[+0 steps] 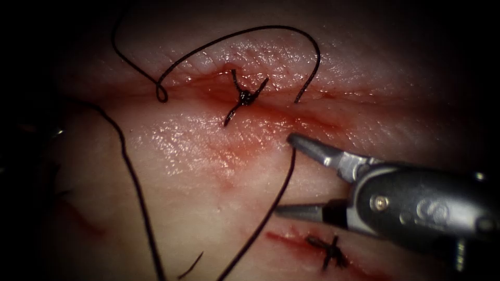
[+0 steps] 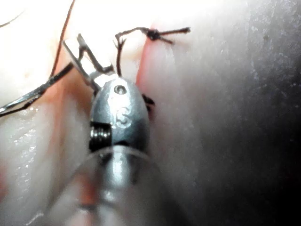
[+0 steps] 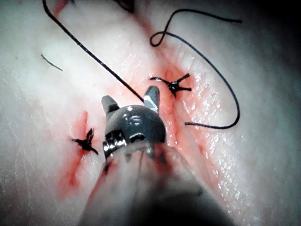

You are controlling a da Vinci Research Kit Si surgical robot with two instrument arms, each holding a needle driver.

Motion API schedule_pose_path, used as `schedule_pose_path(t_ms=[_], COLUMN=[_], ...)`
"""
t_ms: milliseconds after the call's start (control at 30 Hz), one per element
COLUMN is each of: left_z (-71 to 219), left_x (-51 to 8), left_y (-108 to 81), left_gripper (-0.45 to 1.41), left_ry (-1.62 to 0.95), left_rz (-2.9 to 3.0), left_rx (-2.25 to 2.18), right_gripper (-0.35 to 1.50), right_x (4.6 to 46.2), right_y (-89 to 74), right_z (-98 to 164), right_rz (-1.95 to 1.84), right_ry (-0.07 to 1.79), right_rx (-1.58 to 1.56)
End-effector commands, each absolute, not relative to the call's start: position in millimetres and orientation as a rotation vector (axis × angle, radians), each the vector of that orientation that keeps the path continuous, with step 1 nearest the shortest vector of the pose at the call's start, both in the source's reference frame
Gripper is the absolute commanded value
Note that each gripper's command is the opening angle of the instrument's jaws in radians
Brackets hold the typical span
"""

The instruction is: Wound Closure

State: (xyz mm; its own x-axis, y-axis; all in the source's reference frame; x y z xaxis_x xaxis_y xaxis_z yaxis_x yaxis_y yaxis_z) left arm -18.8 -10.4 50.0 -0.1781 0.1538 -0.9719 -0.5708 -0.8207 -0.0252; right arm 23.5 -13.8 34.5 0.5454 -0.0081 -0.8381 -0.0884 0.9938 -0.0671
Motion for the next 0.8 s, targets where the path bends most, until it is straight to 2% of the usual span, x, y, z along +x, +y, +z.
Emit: schedule_pose_path(t_ms=[33,167,200,233,267,300,600,800], left_z=[50.6,50.6,50.6,50.6,50.5,50.5,50.4,50.4], left_x=[-19.3,-19.4,-19.4,-19.4,-19.4,-19.4,-19.4,-19.4], left_y=[-10.5,-10.6,-10.6,-10.6,-10.6,-10.7,-10.7,-10.8], left_gripper=[-0.45,-0.45,-0.45,-0.45,-0.45,-0.45,-0.45,-0.45], left_ry=[0.477,0.478,0.478,0.478,0.478,0.478,0.480,0.478], left_rz=[2.041,2.041,2.041,2.041,2.041,2.041,2.041,2.044], left_rx=[-1.625,-1.624,-1.623,-1.623,-1.623,-1.622,-1.621,-1.620], right_gripper=[1.28,1.05,0.84,0.49,-0.20,-0.35,-0.35,-0.35], right_x=[24.5,24.8,24.7,24.6,24.3,24.1,22.8,24.4], right_y=[-13.2,-12.5,-12.4,-12.4,-12.4,-12.4,-13.1,-17.5], right_z=[35.4,36.0,36.1,36.2,36.2,36.1,35.0,30.5], right_rz=[0.046,0.049,0.054,0.058,0.057,0.059,0.051,-0.053], right_ry=[0.992,0.999,1.008,1.010,1.009,1.005,1.012,1.016], right_rx=[-0.110,-0.141,-0.147,-0.153,-0.153,-0.155,-0.147,-0.038])
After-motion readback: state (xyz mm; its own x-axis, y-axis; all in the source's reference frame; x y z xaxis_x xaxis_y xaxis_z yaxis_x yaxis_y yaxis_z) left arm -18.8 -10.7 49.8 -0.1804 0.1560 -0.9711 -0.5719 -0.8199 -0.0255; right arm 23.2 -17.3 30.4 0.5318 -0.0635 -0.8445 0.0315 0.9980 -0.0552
